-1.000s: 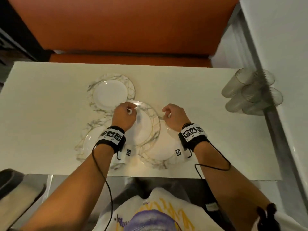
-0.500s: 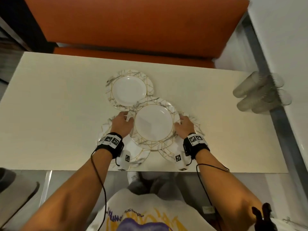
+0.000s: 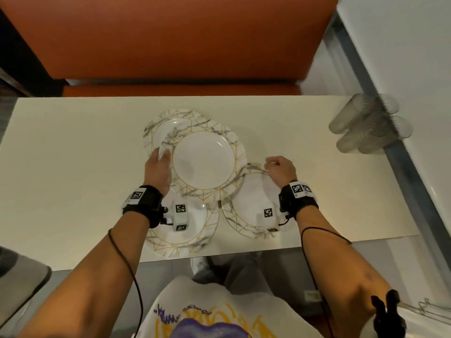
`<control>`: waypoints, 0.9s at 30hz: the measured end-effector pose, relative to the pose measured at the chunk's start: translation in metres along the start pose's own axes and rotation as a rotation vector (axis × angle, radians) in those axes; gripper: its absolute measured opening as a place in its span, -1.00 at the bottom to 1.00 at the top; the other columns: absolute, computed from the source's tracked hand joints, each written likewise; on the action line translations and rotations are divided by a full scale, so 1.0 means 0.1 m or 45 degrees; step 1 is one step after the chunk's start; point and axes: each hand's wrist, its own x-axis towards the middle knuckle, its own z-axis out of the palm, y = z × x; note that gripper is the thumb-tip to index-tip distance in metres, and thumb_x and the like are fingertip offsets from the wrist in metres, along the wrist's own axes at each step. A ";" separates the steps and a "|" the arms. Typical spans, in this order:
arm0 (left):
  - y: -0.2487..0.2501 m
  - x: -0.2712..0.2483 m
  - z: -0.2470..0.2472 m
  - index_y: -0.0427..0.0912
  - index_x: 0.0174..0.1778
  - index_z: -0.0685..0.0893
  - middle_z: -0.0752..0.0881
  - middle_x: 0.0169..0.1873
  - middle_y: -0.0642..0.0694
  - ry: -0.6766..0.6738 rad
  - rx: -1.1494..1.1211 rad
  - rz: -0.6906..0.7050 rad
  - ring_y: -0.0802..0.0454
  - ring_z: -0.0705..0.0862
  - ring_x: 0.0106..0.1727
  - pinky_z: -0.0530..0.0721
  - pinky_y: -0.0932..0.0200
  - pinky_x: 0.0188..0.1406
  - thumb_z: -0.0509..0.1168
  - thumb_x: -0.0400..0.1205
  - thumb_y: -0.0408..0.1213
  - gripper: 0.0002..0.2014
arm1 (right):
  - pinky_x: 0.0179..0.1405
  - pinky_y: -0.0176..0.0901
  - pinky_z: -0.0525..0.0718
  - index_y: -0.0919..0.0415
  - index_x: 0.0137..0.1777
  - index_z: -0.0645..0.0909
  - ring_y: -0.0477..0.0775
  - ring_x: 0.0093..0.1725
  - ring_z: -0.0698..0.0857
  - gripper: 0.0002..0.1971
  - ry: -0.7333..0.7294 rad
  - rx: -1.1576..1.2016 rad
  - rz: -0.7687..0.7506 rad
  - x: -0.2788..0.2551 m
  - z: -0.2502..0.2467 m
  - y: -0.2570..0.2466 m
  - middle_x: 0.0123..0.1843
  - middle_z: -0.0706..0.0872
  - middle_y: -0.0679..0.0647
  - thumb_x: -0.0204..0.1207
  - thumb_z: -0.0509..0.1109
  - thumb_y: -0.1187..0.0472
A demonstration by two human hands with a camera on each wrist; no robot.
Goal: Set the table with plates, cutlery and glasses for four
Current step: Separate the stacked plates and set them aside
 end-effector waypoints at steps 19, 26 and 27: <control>0.01 0.46 0.00 0.01 0.68 0.43 0.50 0.65 -0.08 0.255 -0.063 0.231 -0.13 0.49 0.65 0.52 -0.23 0.60 0.28 0.55 0.23 -0.24 | -0.19 -0.03 0.58 0.27 -0.08 0.70 0.16 -0.27 0.62 -0.79 -0.161 -0.099 0.167 0.13 -0.60 0.76 -0.26 0.66 0.15 0.65 0.43 0.11; 0.30 0.09 0.22 -0.04 0.64 0.48 0.54 0.62 -0.11 0.120 0.056 0.384 -0.16 0.50 0.63 0.51 -0.30 0.60 0.22 0.70 0.13 -0.40 | 0.30 0.07 0.65 0.18 0.23 0.78 0.15 0.18 0.74 -0.77 -0.100 -0.066 -0.182 0.29 -0.95 0.30 0.16 0.83 0.11 0.69 0.39 0.13; 0.29 0.10 0.23 -0.08 0.62 0.49 0.54 0.61 -0.14 0.095 0.083 0.391 -0.19 0.50 0.64 0.51 -0.32 0.61 0.22 0.68 0.15 -0.39 | 0.33 0.08 0.64 0.16 0.21 0.78 0.15 0.20 0.74 -0.77 -0.091 -0.044 -0.207 0.30 -0.95 0.22 0.16 0.83 0.10 0.68 0.40 0.11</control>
